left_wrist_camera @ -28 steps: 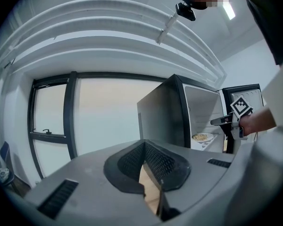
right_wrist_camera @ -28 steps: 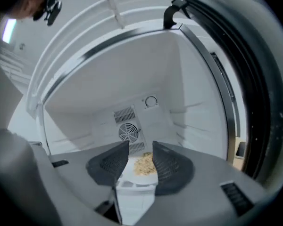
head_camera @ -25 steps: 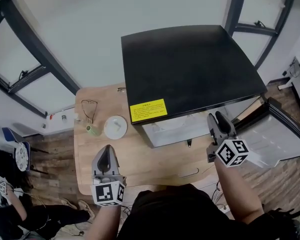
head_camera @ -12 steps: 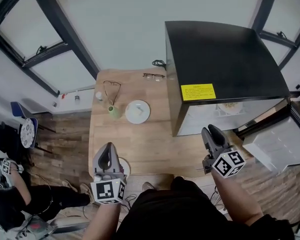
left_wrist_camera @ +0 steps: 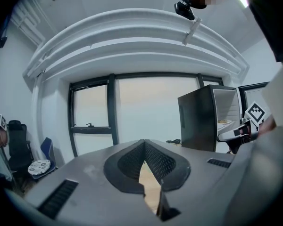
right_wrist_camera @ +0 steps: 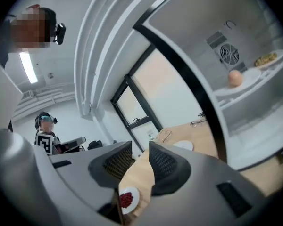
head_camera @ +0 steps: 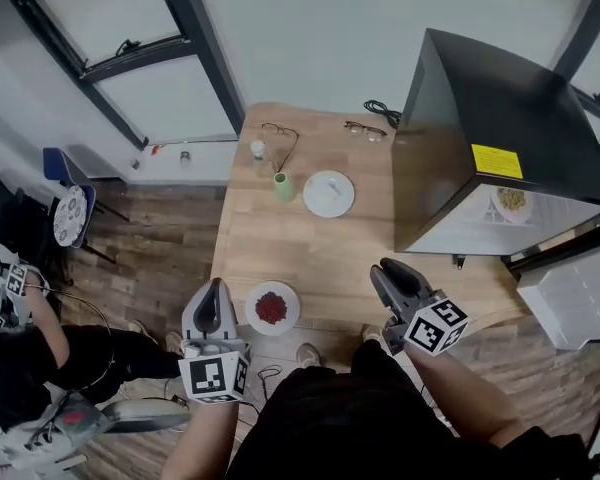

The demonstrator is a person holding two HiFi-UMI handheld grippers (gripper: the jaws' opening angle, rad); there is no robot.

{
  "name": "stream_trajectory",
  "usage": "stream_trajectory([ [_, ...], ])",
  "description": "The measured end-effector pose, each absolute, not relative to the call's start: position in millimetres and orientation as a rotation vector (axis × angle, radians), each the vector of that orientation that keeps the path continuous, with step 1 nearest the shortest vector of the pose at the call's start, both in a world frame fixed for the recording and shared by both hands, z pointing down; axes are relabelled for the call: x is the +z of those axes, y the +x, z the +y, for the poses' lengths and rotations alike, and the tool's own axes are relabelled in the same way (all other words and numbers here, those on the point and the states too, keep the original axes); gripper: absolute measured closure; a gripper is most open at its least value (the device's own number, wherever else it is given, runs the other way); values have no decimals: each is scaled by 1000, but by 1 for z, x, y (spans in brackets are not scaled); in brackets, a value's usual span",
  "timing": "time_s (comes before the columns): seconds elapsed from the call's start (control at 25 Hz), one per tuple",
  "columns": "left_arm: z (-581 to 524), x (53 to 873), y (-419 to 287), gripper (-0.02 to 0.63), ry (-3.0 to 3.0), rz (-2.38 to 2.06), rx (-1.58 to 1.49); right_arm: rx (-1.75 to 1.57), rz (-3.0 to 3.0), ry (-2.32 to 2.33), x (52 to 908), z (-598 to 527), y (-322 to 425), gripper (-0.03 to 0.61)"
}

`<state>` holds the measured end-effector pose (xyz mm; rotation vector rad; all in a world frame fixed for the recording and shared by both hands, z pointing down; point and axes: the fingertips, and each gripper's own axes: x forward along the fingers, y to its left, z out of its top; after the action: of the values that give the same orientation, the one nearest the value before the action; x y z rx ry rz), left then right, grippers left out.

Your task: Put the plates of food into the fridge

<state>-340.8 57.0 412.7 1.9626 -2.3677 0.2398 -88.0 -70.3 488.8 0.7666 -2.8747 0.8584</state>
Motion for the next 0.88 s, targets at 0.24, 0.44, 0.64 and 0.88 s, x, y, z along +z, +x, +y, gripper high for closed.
stream_trajectory([
  [0.24, 108, 432, -382, 611, 1896, -2375, 245, 1089, -2748, 614, 547, -6, -152, 451],
  [0.44, 137, 456, -403, 611, 1862, -2347, 286, 1236, -2608, 603, 604, 39, -183, 451],
  [0.64, 153, 474, -418, 611, 1850, -2316, 325, 1360, -2495, 636, 643, 65, -197, 451],
  [0.88, 157, 488, -421, 611, 1870, -2270, 362, 1506, -2312, 700, 696, 90, -197, 451],
])
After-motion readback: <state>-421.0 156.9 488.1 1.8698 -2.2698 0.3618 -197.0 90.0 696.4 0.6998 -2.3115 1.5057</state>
